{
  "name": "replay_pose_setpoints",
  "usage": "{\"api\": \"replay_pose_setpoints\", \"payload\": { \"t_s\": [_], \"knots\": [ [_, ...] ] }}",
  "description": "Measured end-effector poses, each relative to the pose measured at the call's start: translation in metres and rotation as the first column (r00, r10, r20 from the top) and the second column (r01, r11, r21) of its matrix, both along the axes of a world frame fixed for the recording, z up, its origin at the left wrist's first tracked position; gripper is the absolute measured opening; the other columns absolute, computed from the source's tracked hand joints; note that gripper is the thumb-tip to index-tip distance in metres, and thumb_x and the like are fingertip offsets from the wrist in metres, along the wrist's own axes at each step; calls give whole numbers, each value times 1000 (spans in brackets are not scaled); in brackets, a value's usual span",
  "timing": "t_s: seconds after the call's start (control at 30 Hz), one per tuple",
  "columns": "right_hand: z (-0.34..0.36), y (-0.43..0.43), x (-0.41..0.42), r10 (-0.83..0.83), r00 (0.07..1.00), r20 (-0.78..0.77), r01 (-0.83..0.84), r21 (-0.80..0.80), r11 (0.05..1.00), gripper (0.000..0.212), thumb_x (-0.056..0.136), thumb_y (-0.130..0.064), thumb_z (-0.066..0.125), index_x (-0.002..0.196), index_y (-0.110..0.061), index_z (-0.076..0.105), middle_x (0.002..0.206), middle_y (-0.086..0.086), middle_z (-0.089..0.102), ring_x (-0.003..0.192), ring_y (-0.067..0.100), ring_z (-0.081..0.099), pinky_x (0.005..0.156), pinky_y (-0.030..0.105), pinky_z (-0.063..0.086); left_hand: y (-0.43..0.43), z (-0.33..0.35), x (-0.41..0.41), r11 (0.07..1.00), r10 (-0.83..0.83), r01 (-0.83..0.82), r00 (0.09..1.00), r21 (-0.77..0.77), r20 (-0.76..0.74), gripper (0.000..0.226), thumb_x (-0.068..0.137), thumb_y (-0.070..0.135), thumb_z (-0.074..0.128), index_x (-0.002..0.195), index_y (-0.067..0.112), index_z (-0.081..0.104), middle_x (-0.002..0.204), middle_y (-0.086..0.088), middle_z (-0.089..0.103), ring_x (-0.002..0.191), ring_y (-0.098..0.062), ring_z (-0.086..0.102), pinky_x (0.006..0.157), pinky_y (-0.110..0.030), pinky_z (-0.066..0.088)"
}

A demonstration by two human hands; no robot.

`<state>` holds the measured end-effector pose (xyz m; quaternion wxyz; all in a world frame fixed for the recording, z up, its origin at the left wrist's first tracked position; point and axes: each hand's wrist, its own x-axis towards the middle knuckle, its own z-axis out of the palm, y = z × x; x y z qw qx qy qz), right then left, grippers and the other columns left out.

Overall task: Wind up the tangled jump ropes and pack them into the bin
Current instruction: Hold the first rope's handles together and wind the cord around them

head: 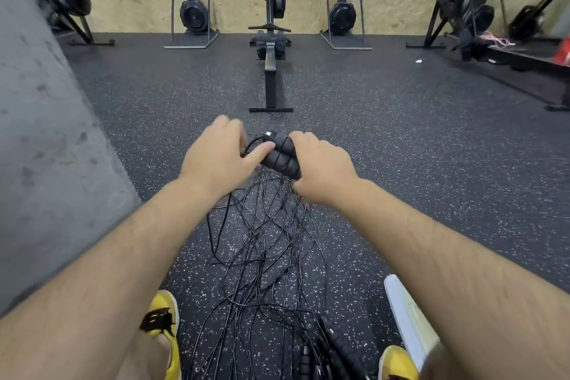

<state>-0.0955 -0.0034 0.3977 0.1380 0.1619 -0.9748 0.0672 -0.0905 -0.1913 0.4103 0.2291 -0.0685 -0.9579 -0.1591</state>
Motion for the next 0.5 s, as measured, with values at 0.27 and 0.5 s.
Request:
{"api": "replay_pose_setpoints", "payload": {
  "t_s": [0.27, 0.5],
  "knots": [
    [5, 0, 0, 216, 976, -4, -215, 71, 974, 55, 73, -27, 69, 121, -21, 44, 117, 0, 57, 102, 28, 60, 70, 34, 40, 2, -17, -8, 870, -323, 305, 946, -386, 21, 77, 73, 43, 78, 136, 9, 50, 127, -9, 55, 114, -33, 56, 93, -46, 45],
    [10, 7, -4, 31, 994, -105, -35, -37, 999, 47, 75, -38, 68, 114, -19, 50, 112, 2, 54, 101, 29, 53, 81, 41, 46, 5, -7, -6, 959, -186, 195, 981, -207, 60, 49, 81, 37, 74, 115, 11, 53, 110, -9, 56, 101, -32, 57, 82, -42, 45]
  ]
}}
